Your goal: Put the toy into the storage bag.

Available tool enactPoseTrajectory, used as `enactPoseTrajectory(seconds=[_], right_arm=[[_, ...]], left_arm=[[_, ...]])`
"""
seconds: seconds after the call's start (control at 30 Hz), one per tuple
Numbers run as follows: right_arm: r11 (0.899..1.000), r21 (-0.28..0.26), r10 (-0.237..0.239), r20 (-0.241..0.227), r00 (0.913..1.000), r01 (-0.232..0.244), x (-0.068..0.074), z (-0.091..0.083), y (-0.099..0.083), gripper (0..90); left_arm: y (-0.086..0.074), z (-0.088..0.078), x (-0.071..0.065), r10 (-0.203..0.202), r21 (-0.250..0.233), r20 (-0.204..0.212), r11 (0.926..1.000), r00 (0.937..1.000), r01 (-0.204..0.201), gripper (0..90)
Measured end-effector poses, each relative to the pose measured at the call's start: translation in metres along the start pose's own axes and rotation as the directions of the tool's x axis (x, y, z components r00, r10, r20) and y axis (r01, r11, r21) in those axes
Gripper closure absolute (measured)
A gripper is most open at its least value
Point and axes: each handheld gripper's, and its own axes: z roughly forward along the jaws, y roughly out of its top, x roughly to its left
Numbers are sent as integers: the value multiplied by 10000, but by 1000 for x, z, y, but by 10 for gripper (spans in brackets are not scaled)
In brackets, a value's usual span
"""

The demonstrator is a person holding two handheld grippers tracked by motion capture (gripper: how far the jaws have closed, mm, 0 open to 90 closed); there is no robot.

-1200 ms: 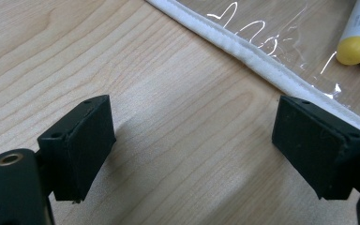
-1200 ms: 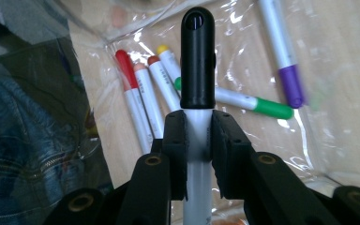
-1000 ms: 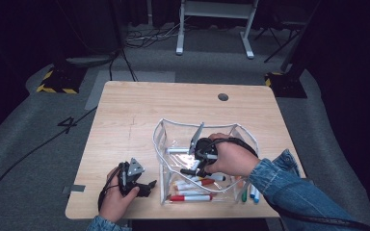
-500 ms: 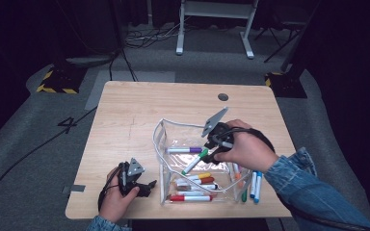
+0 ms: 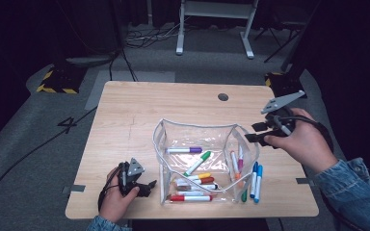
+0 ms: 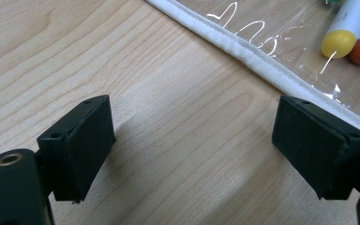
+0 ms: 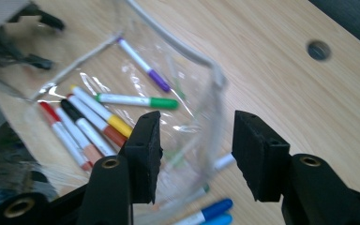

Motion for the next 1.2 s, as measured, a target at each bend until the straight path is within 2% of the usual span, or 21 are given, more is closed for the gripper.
enactPoseTrajectory(seconds=[0.13, 0.27, 0.4, 0.53, 0.67, 0.77, 0.83, 1.0, 1.03, 1.07, 1.1, 1.13, 1.2], right_arm=[[9956, 7, 935, 432, 9947, -937, -21, -1, -28, 530], [9857, 323, 1626, 778, 9836, -1655, -35, 10, -59, 512], [9710, 680, 2229, 868, 9710, -2290, -43, 29, -90, 506], [9548, 925, 2755, 806, 9579, -2824, -43, 51, -115, 489], [9438, 1144, 3041, 664, 9503, -3100, -38, 73, -134, 482], [9385, 1360, 3132, 524, 9482, -3175, -35, 89, -145, 464], [9301, 1466, 3353, 351, 9414, -3368, -33, 100, -152, 448], [9179, 2041, 3405, 352, 9396, -3403, -26, 117, -166, 461], [9139, 2048, 3521, 298, 9355, -3505, -25, 119, -169, 470], [9118, 2162, 3528, 229, 9354, -3492, -25, 120, -171, 504], [9111, 2312, 3435, 312, 9386, -3411, -25, 120, -173, 523], [9045, 2535, 3425, 473, 9383, -3430, -24, 120, -175, 536], [9010, 2723, 3278, 828, 9411, -3377, -23, 118, -179, 582]], left_arm=[[0, 0, 0, 30, 24, 0, 10000, 10000, -30, 136], [0, 0, 0, 35, 26, -8, 10000, 10000, -35, 136], [0, 0, 0, 28, 22, 5, 10000, 10000, -28, 136], [0, 0, 0, 30, 22, 6, 10000, 10000, -30, 136], [0, 0, 0, 29, 18, 4, 10000, 10000, -29, 136], [0, 0, 0, 31, 21, 3, 10000, 10000, -31, 136], [0, 0, 0, 35, 27, -13, 10000, 10000, -35, 136], [0, 0, 0, 36, 23, -15, 10000, 10000, -36, 137], [0, 0, 0, 36, 29, -12, 10000, 10000, -36, 137], [0, 0, 0, 36, 27, -11, 10000, 10000, -36, 137], [0, 0, 0, 36, 28, -12, 10000, 10000, -36, 137], [0, 0, 0, 37, 25, -15, 10000, 10000, -37, 137], [0, -1, 0, 110, 30, -113, 9999, 9999, -110, 138]])
